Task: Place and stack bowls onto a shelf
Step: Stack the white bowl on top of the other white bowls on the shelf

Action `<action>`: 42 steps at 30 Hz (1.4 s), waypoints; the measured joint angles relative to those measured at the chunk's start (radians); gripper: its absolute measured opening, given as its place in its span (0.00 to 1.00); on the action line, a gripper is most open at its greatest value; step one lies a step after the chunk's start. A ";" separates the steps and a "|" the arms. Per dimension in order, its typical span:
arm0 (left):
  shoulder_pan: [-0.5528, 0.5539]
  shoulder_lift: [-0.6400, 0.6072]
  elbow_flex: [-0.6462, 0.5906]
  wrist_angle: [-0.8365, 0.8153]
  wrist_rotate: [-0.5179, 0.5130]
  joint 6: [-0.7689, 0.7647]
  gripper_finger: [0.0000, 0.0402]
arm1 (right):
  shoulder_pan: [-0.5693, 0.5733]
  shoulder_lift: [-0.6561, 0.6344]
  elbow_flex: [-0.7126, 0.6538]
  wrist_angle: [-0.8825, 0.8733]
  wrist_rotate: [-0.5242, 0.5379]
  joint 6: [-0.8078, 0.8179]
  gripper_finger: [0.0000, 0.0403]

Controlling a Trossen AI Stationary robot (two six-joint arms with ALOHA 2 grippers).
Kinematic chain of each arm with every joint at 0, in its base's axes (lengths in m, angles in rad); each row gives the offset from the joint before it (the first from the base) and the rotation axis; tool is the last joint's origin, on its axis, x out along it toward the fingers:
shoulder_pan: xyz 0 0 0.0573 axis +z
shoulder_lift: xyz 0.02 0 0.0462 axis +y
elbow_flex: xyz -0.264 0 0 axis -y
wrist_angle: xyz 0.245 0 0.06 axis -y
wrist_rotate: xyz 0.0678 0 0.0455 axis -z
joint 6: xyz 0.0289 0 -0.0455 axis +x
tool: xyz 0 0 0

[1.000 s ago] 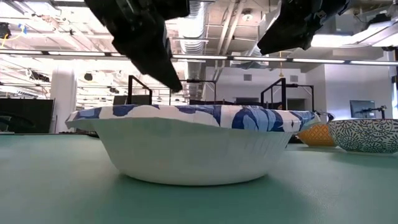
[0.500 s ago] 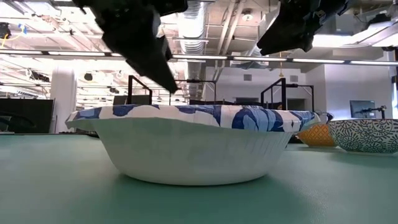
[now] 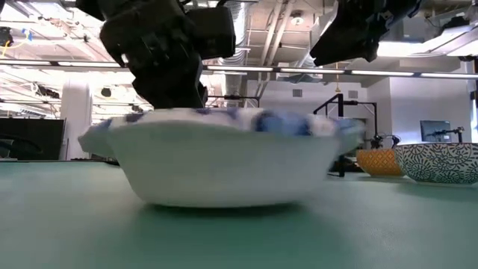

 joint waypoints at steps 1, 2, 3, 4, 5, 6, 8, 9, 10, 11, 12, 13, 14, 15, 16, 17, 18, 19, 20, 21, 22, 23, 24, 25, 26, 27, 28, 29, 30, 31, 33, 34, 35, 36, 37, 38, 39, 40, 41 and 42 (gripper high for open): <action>0.000 0.000 0.000 0.000 0.009 -0.001 0.33 | -0.003 0.000 0.000 -0.002 0.001 0.000 0.44; -0.001 0.000 0.000 0.003 0.024 0.009 0.29 | -0.006 0.000 0.000 -0.010 0.002 -0.001 0.44; -0.003 0.000 0.000 0.000 0.036 0.019 0.25 | -0.008 0.000 0.000 -0.016 0.002 -0.001 0.44; -0.005 0.000 0.000 -0.005 0.044 0.023 0.20 | -0.012 0.000 0.000 -0.021 0.002 -0.004 0.44; -0.005 0.000 0.000 -0.005 0.063 0.026 0.15 | -0.016 0.000 0.000 -0.027 0.002 -0.013 0.44; -0.005 0.000 0.000 -0.006 0.077 0.027 0.09 | -0.020 0.000 0.000 -0.031 0.002 -0.021 0.44; -0.004 -0.004 0.000 -0.008 0.070 0.030 0.03 | -0.024 0.000 0.000 -0.035 0.002 -0.024 0.44; -0.004 -0.005 0.000 -0.004 0.042 0.031 0.02 | -0.025 0.000 0.000 -0.039 0.003 -0.024 0.44; -0.004 -0.007 0.001 -0.004 -0.007 0.030 0.02 | -0.025 0.000 0.000 -0.042 0.003 -0.025 0.44; -0.007 -0.015 0.002 -0.015 -0.058 0.030 0.01 | -0.025 0.000 0.000 -0.045 0.003 -0.025 0.44; -0.012 -0.022 0.006 -0.027 -0.107 0.028 0.01 | -0.024 0.000 0.000 -0.052 0.003 -0.026 0.44; -0.015 -0.032 0.013 -0.027 -0.156 0.023 0.00 | -0.024 0.000 0.000 -0.057 0.003 -0.027 0.44; -0.024 -0.047 0.018 -0.026 -0.201 0.022 0.00 | -0.024 0.000 0.000 -0.058 0.003 -0.027 0.44; -0.033 -0.062 0.020 -0.030 -0.240 0.022 0.00 | -0.024 0.004 0.000 -0.057 0.003 -0.027 0.44; -0.044 -0.078 0.022 -0.035 -0.269 0.023 0.00 | -0.025 0.014 0.001 -0.052 0.003 -0.028 0.44; -0.056 -0.092 0.023 -0.035 -0.294 0.026 0.00 | -0.026 0.022 0.001 -0.046 0.003 -0.032 0.44; -0.066 -0.101 0.023 -0.037 -0.319 0.027 0.00 | -0.028 0.029 0.000 -0.048 0.001 -0.044 0.44; -0.078 -0.110 0.023 -0.038 -0.348 0.027 0.00 | -0.031 0.039 0.000 -0.045 0.000 -0.055 0.44; -0.090 -0.120 0.023 -0.038 -0.376 0.032 0.00 | -0.036 0.052 0.000 -0.029 -0.003 -0.071 0.44; -0.101 -0.129 0.023 -0.038 -0.403 0.038 0.00 | -0.043 0.066 0.001 -0.015 -0.013 -0.087 0.44; -0.111 -0.134 0.023 -0.038 -0.423 0.048 0.00 | -0.051 0.083 0.001 -0.008 -0.030 -0.101 0.44; -0.119 -0.138 0.023 -0.036 -0.435 0.056 0.00 | -0.060 0.103 0.001 0.008 -0.047 -0.113 0.44; -0.125 -0.138 0.023 -0.034 -0.441 0.059 0.00 | -0.070 0.123 0.001 0.034 -0.067 -0.127 0.44; -0.130 -0.137 0.023 -0.037 -0.445 0.060 0.00 | -0.078 0.139 0.001 0.056 -0.088 -0.143 0.44; -0.132 -0.137 0.023 -0.040 -0.448 0.060 0.00 | -0.087 0.153 0.001 0.076 -0.111 -0.157 0.44; -0.132 -0.137 0.023 -0.038 -0.448 0.060 0.00 | -0.095 0.167 0.001 0.104 -0.136 -0.170 0.44; -0.133 -0.137 0.023 -0.038 -0.450 0.058 0.00 | -0.103 0.182 0.001 0.135 -0.167 -0.181 0.44; -0.133 -0.137 0.023 -0.039 -0.450 0.054 0.00 | -0.110 0.195 0.001 0.158 -0.195 -0.185 0.44; -0.132 -0.137 0.023 -0.041 -0.450 0.048 0.00 | -0.115 0.205 0.001 0.170 -0.224 -0.193 0.44; -0.132 -0.137 0.023 -0.048 -0.450 0.041 0.00 | -0.120 0.213 0.000 0.187 -0.247 -0.203 0.44; -0.132 -0.137 0.023 -0.056 -0.451 0.030 0.00 | -0.127 0.224 0.001 0.214 -0.273 -0.211 0.44; -0.132 -0.137 0.023 -0.061 -0.450 0.024 0.00 | -0.131 0.225 0.001 0.216 -0.280 -0.212 0.44; -0.132 -0.137 0.023 -0.070 -0.450 0.019 0.00 | -0.135 0.225 0.001 0.215 -0.286 -0.212 0.44; -0.132 -0.137 0.023 -0.079 -0.449 0.013 0.00 | -0.137 0.225 0.001 0.215 -0.286 -0.212 0.44; -0.132 -0.137 0.023 -0.080 -0.447 0.008 0.00 | -0.139 0.225 0.001 0.215 -0.286 -0.213 0.44; -0.132 -0.137 0.023 -0.079 -0.447 0.003 0.00 | -0.144 0.225 0.001 0.215 -0.286 -0.215 0.44; -0.132 -0.137 0.023 -0.081 -0.448 -0.002 0.00 | -0.145 0.225 0.001 0.216 -0.287 -0.215 0.44; -0.132 -0.137 0.023 -0.082 -0.448 -0.005 0.00 | -0.146 0.225 0.001 0.215 -0.288 -0.215 0.44; -0.132 -0.136 0.023 -0.083 -0.449 -0.005 0.00 | -0.147 0.225 0.001 0.216 -0.290 -0.215 0.44; -0.132 -0.136 0.023 -0.083 -0.448 -0.005 0.00 | -0.148 0.225 0.001 0.218 -0.293 -0.215 0.44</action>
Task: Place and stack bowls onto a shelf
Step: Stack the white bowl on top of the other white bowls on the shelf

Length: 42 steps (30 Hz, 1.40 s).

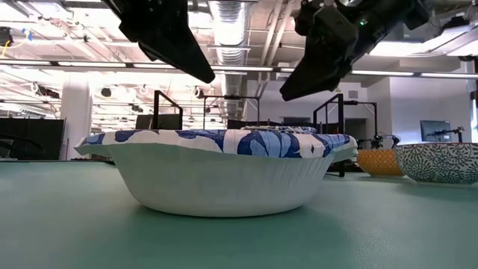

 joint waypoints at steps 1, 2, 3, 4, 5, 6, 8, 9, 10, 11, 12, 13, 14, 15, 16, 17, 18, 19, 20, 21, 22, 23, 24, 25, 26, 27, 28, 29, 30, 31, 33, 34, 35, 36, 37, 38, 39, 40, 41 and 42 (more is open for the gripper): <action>0.000 0.000 0.000 0.000 0.002 0.000 0.00 | 0.000 0.000 0.000 0.005 -0.006 0.000 0.44; 0.000 0.000 0.000 0.000 0.004 -0.001 0.00 | 0.000 0.001 0.000 0.013 -0.013 0.000 0.44; 0.000 0.000 0.000 0.000 0.006 -0.003 0.00 | 0.000 0.006 0.000 0.027 -0.022 0.000 0.44; 0.000 0.000 0.000 0.000 0.009 -0.010 0.00 | 0.000 0.009 0.000 0.042 -0.032 0.000 0.44; 0.003 0.000 0.000 0.000 0.022 -0.017 0.00 | 0.000 0.015 0.000 0.052 -0.041 0.000 0.44; 0.007 0.000 0.000 0.000 0.041 -0.018 0.00 | 0.000 0.019 0.000 0.065 -0.051 0.000 0.44; 0.014 0.001 0.000 0.000 0.077 -0.018 0.00 | 0.000 0.022 0.000 0.085 -0.060 -0.004 0.44; 0.016 0.001 0.000 0.000 0.087 -0.018 0.00 | 0.000 0.021 0.000 0.087 -0.065 -0.004 0.44; 0.019 0.001 0.000 0.001 0.091 -0.018 0.00 | 0.000 0.021 0.000 0.090 -0.071 -0.004 0.44; 0.023 0.001 0.000 0.001 0.093 -0.018 0.00 | 0.000 0.021 0.000 0.089 -0.073 -0.004 0.44; 0.026 0.001 0.000 0.002 0.093 -0.018 0.00 | 0.000 0.021 0.000 0.086 -0.074 -0.004 0.44; 0.029 0.001 0.000 0.004 0.093 -0.019 0.00 | 0.000 0.021 0.000 0.086 -0.074 -0.004 0.44; 0.031 0.001 0.000 0.004 0.093 -0.023 0.00 | 0.000 0.021 0.000 0.089 -0.074 -0.004 0.44; 0.032 0.001 0.000 0.004 0.092 -0.029 0.00 | 0.001 0.021 0.000 0.091 -0.074 -0.004 0.44; 0.032 0.001 0.000 0.004 0.090 -0.035 0.00 | 0.001 0.021 0.000 0.092 -0.076 -0.003 0.44; 0.031 0.002 0.000 0.004 0.085 -0.041 0.00 | 0.002 0.021 0.000 0.091 -0.078 0.003 0.44; 0.029 0.003 0.000 0.004 0.078 -0.046 0.00 | 0.002 0.021 0.000 0.092 -0.085 0.008 0.44; 0.025 0.004 0.000 0.004 0.069 -0.052 0.00 | 0.002 0.021 0.000 0.093 -0.096 0.010 0.44; 0.021 0.004 0.000 0.004 0.061 -0.053 0.00 | 0.002 0.021 0.000 0.094 -0.104 0.011 0.44; 0.019 0.004 0.000 0.004 0.057 -0.053 0.00 | 0.006 0.021 0.000 0.093 -0.105 0.011 0.44; 0.017 0.004 0.000 0.007 0.054 -0.054 0.00 | 0.010 0.021 0.000 0.093 -0.105 0.010 0.44; 0.017 0.004 0.000 0.011 0.054 -0.054 0.00 | 0.014 0.021 0.000 0.094 -0.105 0.007 0.44; 0.017 0.004 0.000 0.015 0.054 -0.054 0.00 | 0.018 0.021 0.000 0.094 -0.105 0.004 0.44; 0.017 0.004 0.000 0.018 0.054 -0.055 0.00 | 0.022 0.021 0.000 0.095 -0.105 0.002 0.44; 0.017 0.004 0.000 0.023 0.054 -0.058 0.00 | 0.025 0.021 0.000 0.095 -0.105 -0.003 0.44; 0.017 0.004 0.000 0.026 0.053 -0.062 0.00 | 0.029 0.021 0.000 0.095 -0.105 -0.004 0.44; 0.018 0.004 0.000 0.027 0.053 -0.066 0.00 | 0.030 0.021 0.000 0.095 -0.105 -0.005 0.44; 0.018 0.004 0.000 0.026 0.053 -0.069 0.00 | 0.033 0.021 0.000 0.095 -0.104 -0.005 0.44; 0.018 0.004 0.000 0.026 0.053 -0.071 0.00 | 0.034 0.021 0.000 0.095 -0.104 -0.005 0.44; 0.017 0.004 0.000 0.026 0.053 -0.071 0.00 | 0.033 0.021 0.000 0.095 -0.104 -0.005 0.44; 0.017 0.004 0.000 0.027 0.053 -0.069 0.00 | 0.030 0.021 0.000 0.095 -0.103 -0.005 0.44; 0.017 0.004 0.000 0.027 0.043 -0.066 0.00 | 0.026 0.021 0.000 0.096 -0.103 -0.005 0.44; 0.017 0.004 0.000 0.026 0.019 -0.065 0.00 | 0.025 0.021 0.000 0.098 -0.102 -0.004 0.44; 0.016 0.004 0.000 0.026 -0.007 -0.065 0.00 | 0.025 0.021 0.000 0.098 -0.102 -0.002 0.44; 0.014 0.004 0.000 0.027 -0.033 -0.065 0.00 | 0.024 0.021 0.000 0.098 -0.101 0.006 0.44; 0.013 0.004 0.000 0.027 -0.056 -0.065 0.00 | 0.024 0.021 0.000 0.098 -0.101 0.010 0.44; 0.009 0.004 -0.001 0.025 -0.077 -0.065 0.00 | 0.026 0.021 0.000 0.098 -0.101 0.011 0.44; 0.003 0.004 -0.001 0.022 -0.094 -0.065 0.00 | 0.029 0.021 0.000 0.098 -0.101 0.011 0.44; -0.006 0.004 -0.001 0.018 -0.105 -0.065 0.00 | 0.033 0.021 0.000 0.099 -0.101 0.012 0.44; -0.013 0.004 -0.001 0.013 -0.114 -0.062 0.00 | 0.035 0.021 0.000 0.100 -0.101 0.015 0.44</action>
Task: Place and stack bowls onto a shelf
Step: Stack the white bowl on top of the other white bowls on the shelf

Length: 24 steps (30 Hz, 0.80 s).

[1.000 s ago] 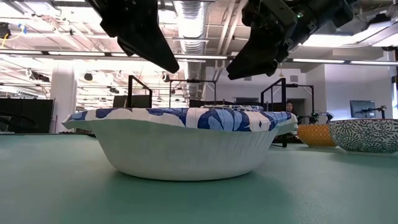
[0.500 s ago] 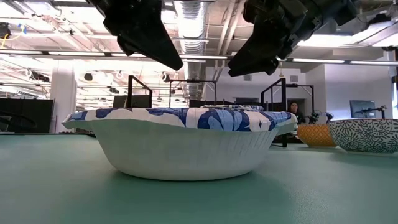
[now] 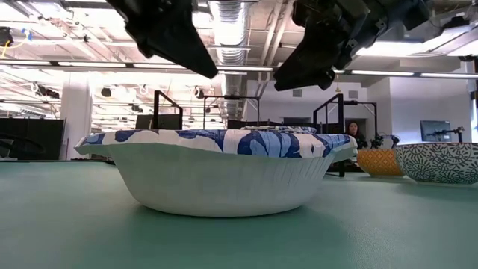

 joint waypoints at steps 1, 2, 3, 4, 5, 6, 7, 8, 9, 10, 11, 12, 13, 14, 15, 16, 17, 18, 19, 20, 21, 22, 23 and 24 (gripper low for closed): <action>-0.007 0.000 0.000 -0.004 -0.009 0.000 0.00 | 0.000 0.000 0.000 0.001 0.000 0.004 0.44; -0.009 0.000 0.000 -0.007 -0.011 0.000 0.00 | 0.002 0.000 0.000 0.003 0.000 0.007 0.44; -0.011 0.000 0.000 -0.006 -0.011 0.004 0.00 | 0.007 0.000 0.000 0.004 0.000 0.009 0.44; -0.011 0.000 0.000 -0.005 -0.010 0.012 0.00 | 0.008 0.000 0.000 0.004 0.000 0.013 0.44; -0.011 0.000 0.000 -0.006 -0.006 0.020 0.00 | 0.011 0.000 0.000 0.004 0.000 0.015 0.44; -0.008 0.000 0.000 -0.007 0.005 0.025 0.00 | 0.012 0.000 0.000 0.004 0.001 0.015 0.44; -0.004 0.000 0.000 -0.006 0.020 0.029 0.00 | 0.012 0.000 0.000 0.004 0.001 0.015 0.44; 0.003 0.000 0.000 -0.007 0.039 0.030 0.00 | 0.012 0.000 0.000 0.004 0.001 0.016 0.44; 0.008 0.000 -0.001 -0.005 0.057 0.030 0.00 | 0.012 0.000 0.000 0.004 0.001 0.016 0.44; 0.011 0.000 -0.009 0.005 0.075 0.030 0.00 | 0.012 0.000 0.000 0.003 0.001 0.016 0.44; 0.015 0.000 -0.018 0.014 0.090 0.030 0.00 | 0.012 0.000 0.000 0.003 0.001 0.016 0.44; 0.017 0.000 -0.030 0.026 0.098 0.030 0.00 | 0.012 0.000 0.000 0.004 0.001 0.016 0.44; 0.019 0.000 -0.042 0.036 0.105 0.029 0.00 | 0.012 0.000 0.000 0.003 0.001 0.016 0.44; 0.022 0.000 -0.051 0.046 0.114 0.029 0.00 | 0.012 0.000 0.000 0.003 0.002 0.016 0.44; 0.027 0.000 -0.061 0.060 0.126 0.028 0.00 | 0.012 0.000 0.000 0.002 0.002 0.016 0.44; 0.031 0.000 -0.068 0.068 0.135 0.026 0.00 | 0.012 0.000 0.000 0.000 0.002 0.016 0.44; 0.034 0.000 -0.073 0.074 0.140 0.020 0.00 | 0.012 0.000 0.000 -0.002 0.002 0.016 0.44; 0.037 0.000 -0.075 0.073 0.142 0.017 0.00 | 0.012 0.000 0.000 -0.003 0.002 0.016 0.44; 0.039 0.000 -0.076 0.074 0.144 0.014 0.00 | 0.012 0.000 0.000 -0.003 0.002 0.016 0.44; 0.040 0.000 -0.076 0.078 0.145 0.014 0.00 | 0.012 0.000 0.000 -0.004 0.002 0.016 0.44; 0.040 0.000 -0.076 0.082 0.147 0.014 0.00 | 0.012 0.000 0.000 -0.006 0.002 0.016 0.44; 0.040 0.000 -0.076 0.085 0.147 0.015 0.00 | 0.012 0.000 0.000 -0.007 0.002 0.016 0.44; 0.040 0.000 -0.076 0.085 0.148 0.018 0.00 | 0.012 0.000 0.000 -0.008 0.001 0.016 0.44; 0.039 0.000 -0.076 0.085 0.148 0.018 0.00 | 0.012 0.000 0.000 -0.009 0.001 0.016 0.44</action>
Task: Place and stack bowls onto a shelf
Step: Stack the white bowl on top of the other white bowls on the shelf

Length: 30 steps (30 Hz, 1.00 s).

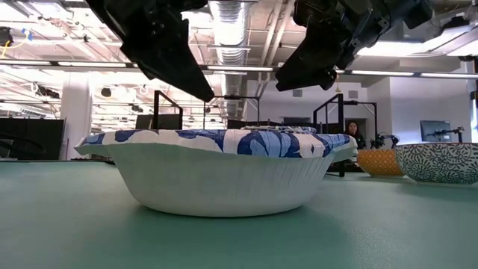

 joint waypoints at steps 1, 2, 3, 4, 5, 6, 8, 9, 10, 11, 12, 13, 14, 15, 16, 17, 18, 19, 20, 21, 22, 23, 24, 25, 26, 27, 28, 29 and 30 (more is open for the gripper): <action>0.000 0.000 0.000 0.000 -0.001 0.000 0.00 | 0.000 0.000 0.000 0.000 0.000 -0.001 0.44; 0.000 0.000 0.000 0.000 -0.006 0.000 0.00 | 0.000 0.000 0.000 0.000 -0.001 -0.008 0.44; 0.000 0.000 0.000 0.000 -0.015 0.001 0.00 | 0.000 0.007 0.000 0.004 -0.003 -0.022 0.44; 0.000 0.000 0.000 -0.001 -0.024 0.011 0.00 | 0.000 0.021 0.001 0.018 -0.013 -0.038 0.44; 0.000 0.000 0.000 0.000 -0.028 0.028 0.00 | 0.000 0.030 0.002 0.023 -0.028 -0.048 0.44; 0.000 0.000 0.000 0.000 -0.027 0.042 0.00 | 0.000 0.037 0.000 0.019 -0.036 -0.051 0.44; 0.000 0.000 0.000 0.000 -0.027 0.059 0.00 | 0.000 0.063 0.000 0.062 -0.057 -0.054 0.44; 0.000 0.000 0.000 0.000 -0.026 0.068 0.00 | -0.001 0.080 0.005 0.088 -0.068 -0.062 0.44; 0.000 0.000 0.000 0.000 -0.024 0.075 0.00 | -0.002 0.093 0.004 0.093 -0.081 -0.069 0.44; 0.000 0.000 0.000 0.000 -0.023 0.079 0.00 | -0.002 0.108 -0.001 0.094 -0.091 -0.071 0.44; 0.000 0.000 0.001 -0.003 -0.023 0.079 0.00 | -0.002 0.124 -0.002 0.111 -0.100 -0.072 0.44; 0.000 0.000 0.001 -0.007 -0.023 0.079 0.00 | -0.004 0.138 0.000 0.135 -0.106 -0.072 0.44; 0.000 0.000 0.001 -0.011 -0.018 0.079 0.00 | -0.004 0.147 0.001 0.143 -0.107 -0.072 0.44; 0.000 0.000 0.001 -0.011 -0.009 0.080 0.00 | -0.006 0.151 0.003 0.138 -0.107 -0.072 0.44; 0.000 0.000 0.001 -0.012 0.000 0.080 0.00 | -0.010 0.159 0.011 0.129 -0.108 -0.072 0.44; 0.000 0.000 0.001 -0.018 0.004 0.080 0.00 | -0.011 0.164 0.019 0.123 -0.109 -0.072 0.44; 0.000 0.000 0.001 -0.019 0.006 0.080 0.00 | -0.012 0.165 0.025 0.108 -0.109 -0.072 0.44; 0.000 0.000 0.001 -0.019 0.007 0.080 0.00 | -0.014 0.164 0.031 0.086 -0.109 -0.072 0.44; 0.000 0.000 0.001 -0.020 0.005 0.079 0.00 | -0.016 0.164 0.040 0.077 -0.109 -0.072 0.44; 0.000 0.000 0.001 -0.019 0.001 0.079 0.00 | -0.016 0.163 0.048 0.077 -0.109 -0.072 0.44; 0.000 0.000 0.001 -0.018 0.000 0.079 0.00 | -0.017 0.156 0.051 0.069 -0.109 -0.075 0.44; 0.000 0.000 0.001 -0.017 -0.001 0.079 0.00 | -0.016 0.147 0.053 0.052 -0.109 -0.082 0.44; 0.004 0.000 0.001 -0.016 -0.001 0.081 0.00 | -0.014 0.140 0.060 0.043 -0.109 -0.093 0.44; 0.008 0.000 0.001 -0.016 0.001 0.085 0.00 | -0.011 0.131 0.070 0.034 -0.109 -0.097 0.44; 0.012 0.000 0.001 -0.018 0.010 0.085 0.00 | -0.007 0.118 0.078 0.003 -0.109 -0.103 0.44; 0.017 0.000 0.001 -0.023 0.026 0.080 0.00 | -0.006 0.105 0.091 -0.042 -0.113 -0.113 0.44; 0.021 0.000 0.001 -0.030 0.045 0.074 0.00 | -0.005 0.093 0.107 -0.075 -0.126 -0.121 0.44; 0.023 0.000 0.001 -0.036 0.060 0.069 0.00 | -0.003 0.083 0.124 -0.110 -0.138 -0.125 0.44; 0.023 0.000 0.001 -0.033 0.065 0.056 0.00 | 0.000 0.074 0.134 -0.150 -0.145 -0.125 0.44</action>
